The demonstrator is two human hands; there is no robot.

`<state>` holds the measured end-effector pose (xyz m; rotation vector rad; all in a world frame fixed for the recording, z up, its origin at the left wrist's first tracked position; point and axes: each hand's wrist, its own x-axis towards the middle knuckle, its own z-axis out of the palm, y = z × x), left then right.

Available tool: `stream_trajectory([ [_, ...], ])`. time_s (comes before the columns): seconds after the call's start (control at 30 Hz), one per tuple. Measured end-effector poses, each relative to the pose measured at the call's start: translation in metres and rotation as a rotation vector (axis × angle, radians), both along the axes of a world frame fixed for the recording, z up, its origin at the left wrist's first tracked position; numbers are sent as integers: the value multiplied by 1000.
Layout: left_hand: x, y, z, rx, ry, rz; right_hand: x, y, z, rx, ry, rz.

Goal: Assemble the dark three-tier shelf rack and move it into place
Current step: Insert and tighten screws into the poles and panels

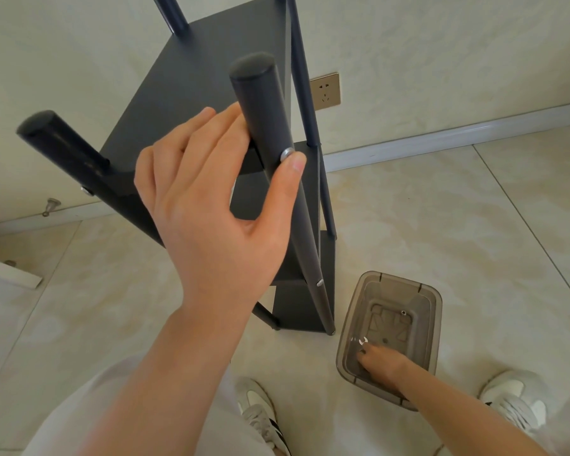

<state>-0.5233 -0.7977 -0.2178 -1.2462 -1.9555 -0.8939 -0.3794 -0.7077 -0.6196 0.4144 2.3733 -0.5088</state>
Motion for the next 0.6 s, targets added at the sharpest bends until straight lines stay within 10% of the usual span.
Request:
stream_trajectory([
  [0.6, 0, 0, 0, -8, 2, -10, 7, 120, 51, 114, 155, -452],
])
